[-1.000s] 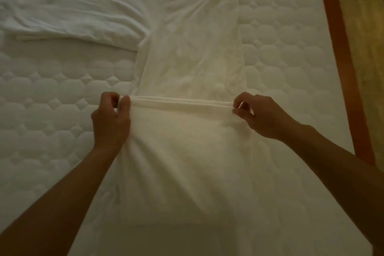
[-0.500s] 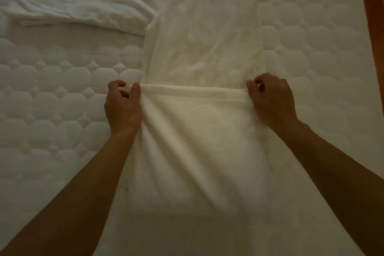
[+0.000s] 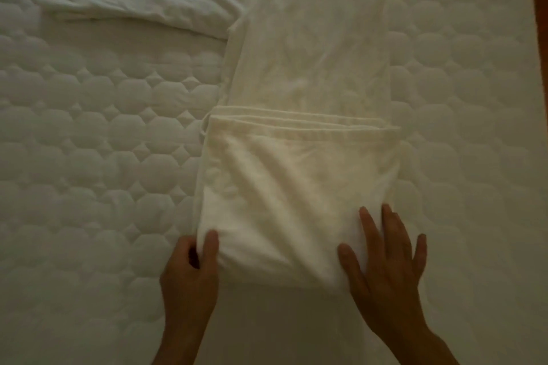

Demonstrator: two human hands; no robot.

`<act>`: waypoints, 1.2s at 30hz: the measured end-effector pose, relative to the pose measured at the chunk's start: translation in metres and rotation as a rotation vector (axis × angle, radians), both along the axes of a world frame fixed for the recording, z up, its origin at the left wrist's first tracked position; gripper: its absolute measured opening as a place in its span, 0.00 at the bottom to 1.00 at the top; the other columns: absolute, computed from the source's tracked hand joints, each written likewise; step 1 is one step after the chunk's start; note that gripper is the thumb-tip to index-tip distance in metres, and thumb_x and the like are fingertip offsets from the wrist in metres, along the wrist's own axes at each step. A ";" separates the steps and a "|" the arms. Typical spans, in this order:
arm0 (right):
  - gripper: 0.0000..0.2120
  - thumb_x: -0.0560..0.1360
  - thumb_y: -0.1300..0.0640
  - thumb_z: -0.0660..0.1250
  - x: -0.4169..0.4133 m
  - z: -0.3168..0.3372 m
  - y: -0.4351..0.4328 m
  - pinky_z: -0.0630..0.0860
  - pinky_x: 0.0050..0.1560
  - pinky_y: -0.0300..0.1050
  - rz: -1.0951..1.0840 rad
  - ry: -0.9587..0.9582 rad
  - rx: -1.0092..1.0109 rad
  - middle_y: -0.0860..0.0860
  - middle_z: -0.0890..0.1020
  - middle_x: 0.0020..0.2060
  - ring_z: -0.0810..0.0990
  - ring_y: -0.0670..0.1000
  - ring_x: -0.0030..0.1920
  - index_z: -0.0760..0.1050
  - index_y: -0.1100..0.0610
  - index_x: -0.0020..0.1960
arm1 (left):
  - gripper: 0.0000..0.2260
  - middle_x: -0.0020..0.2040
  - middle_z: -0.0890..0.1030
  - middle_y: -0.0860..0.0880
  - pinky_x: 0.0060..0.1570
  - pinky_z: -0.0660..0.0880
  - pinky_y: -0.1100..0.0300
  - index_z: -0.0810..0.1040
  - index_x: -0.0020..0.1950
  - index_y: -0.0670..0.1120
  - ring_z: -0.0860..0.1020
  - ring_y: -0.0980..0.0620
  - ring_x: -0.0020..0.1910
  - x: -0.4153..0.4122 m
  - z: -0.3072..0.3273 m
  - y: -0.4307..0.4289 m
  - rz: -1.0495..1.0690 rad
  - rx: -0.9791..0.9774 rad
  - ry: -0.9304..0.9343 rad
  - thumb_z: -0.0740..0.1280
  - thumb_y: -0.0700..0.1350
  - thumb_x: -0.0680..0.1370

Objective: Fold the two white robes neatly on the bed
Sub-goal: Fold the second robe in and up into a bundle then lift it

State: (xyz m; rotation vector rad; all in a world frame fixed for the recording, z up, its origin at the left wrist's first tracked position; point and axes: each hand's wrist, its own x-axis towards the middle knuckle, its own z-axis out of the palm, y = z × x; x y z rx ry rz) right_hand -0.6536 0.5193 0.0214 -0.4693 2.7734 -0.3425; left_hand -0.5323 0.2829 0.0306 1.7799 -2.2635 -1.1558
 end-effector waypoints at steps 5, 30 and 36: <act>0.34 0.80 0.32 0.44 -0.005 -0.011 0.007 0.50 0.75 0.69 0.064 -0.064 0.120 0.55 0.57 0.80 0.58 0.58 0.79 0.56 0.47 0.80 | 0.19 0.28 0.68 0.48 0.32 0.66 0.51 0.64 0.35 0.48 0.71 0.43 0.30 0.009 -0.019 -0.007 -0.114 -0.068 0.042 0.66 0.52 0.81; 0.32 0.81 0.36 0.51 -0.065 -0.023 -0.083 0.42 0.76 0.69 0.223 0.169 -0.044 0.58 0.44 0.81 0.42 0.59 0.81 0.49 0.43 0.81 | 0.29 0.84 0.54 0.44 0.77 0.50 0.33 0.57 0.83 0.58 0.53 0.40 0.82 -0.131 -0.060 -0.023 -1.008 -0.626 -0.075 0.50 0.65 0.82; 0.34 0.77 0.27 0.46 -0.120 -0.065 -0.068 0.42 0.77 0.66 0.143 0.056 0.070 0.52 0.38 0.81 0.37 0.52 0.80 0.37 0.33 0.78 | 0.32 0.84 0.43 0.52 0.79 0.42 0.38 0.39 0.77 0.73 0.43 0.46 0.83 -0.162 -0.087 -0.104 -0.761 -0.398 -0.248 0.42 0.76 0.74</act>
